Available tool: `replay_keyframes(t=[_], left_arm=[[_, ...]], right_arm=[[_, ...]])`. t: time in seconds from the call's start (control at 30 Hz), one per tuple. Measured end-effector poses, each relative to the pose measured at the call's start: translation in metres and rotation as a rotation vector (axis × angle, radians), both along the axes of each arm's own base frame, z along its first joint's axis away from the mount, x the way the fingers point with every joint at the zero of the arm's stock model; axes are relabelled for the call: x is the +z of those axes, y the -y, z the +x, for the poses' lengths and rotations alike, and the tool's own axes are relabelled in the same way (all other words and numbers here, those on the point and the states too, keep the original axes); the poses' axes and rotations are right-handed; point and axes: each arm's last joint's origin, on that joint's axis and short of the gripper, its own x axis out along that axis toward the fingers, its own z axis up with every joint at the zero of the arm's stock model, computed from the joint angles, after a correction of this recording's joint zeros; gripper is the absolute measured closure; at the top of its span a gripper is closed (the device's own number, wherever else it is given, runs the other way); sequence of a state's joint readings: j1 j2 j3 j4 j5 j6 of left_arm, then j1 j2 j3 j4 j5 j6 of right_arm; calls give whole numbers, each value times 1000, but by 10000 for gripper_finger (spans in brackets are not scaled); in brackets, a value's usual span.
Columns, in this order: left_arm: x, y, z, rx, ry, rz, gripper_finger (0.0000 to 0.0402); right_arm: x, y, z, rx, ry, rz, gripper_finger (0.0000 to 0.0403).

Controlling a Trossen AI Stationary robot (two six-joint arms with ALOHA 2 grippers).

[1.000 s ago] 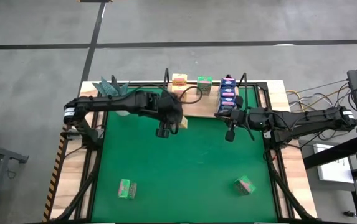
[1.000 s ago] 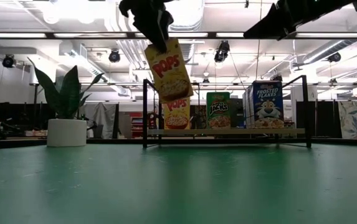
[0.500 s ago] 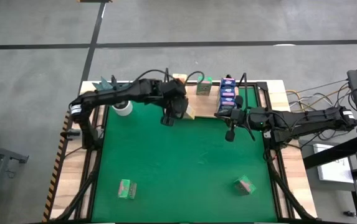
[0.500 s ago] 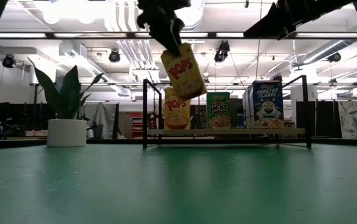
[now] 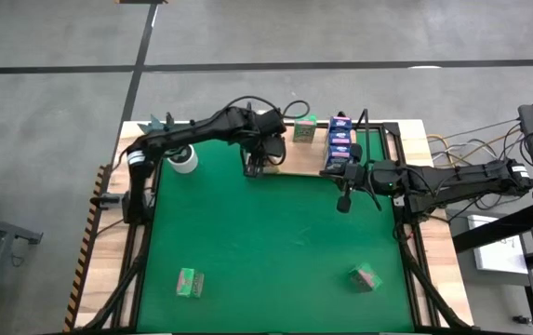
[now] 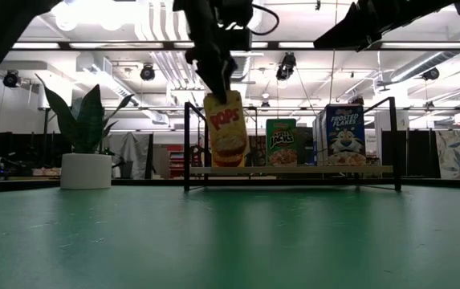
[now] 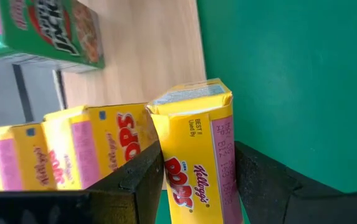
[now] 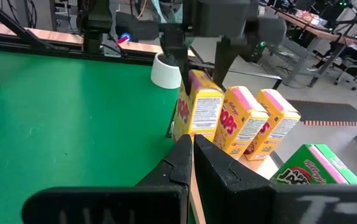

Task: Stack cereal on shelf
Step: Put the yellow cereal box on the shelf

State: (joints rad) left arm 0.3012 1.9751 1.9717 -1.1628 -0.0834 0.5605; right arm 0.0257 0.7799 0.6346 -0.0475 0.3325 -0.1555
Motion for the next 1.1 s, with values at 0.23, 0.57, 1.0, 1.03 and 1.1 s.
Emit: replay_keyframes(t=[0.23, 0.57, 1.0, 1.03, 1.1], left_arm=[[-6, -6, 6, 10, -36, -11, 237], [-4, -13, 6, 39, -8, -6, 237], [-5, -18, 7, 55, 6, -3, 237], [-6, -18, 7, 55, 7, -3, 237], [-6, -18, 7, 57, 4, -4, 237]], right_arm=[[0, 0, 0, 1, -1, -3, 394], [0, 0, 0, 1, 0, -5, 394], [1, 0, 0, 3, -2, -13, 394], [1, 0, 0, 3, -2, -13, 394], [1, 0, 0, 3, -2, -13, 394]])
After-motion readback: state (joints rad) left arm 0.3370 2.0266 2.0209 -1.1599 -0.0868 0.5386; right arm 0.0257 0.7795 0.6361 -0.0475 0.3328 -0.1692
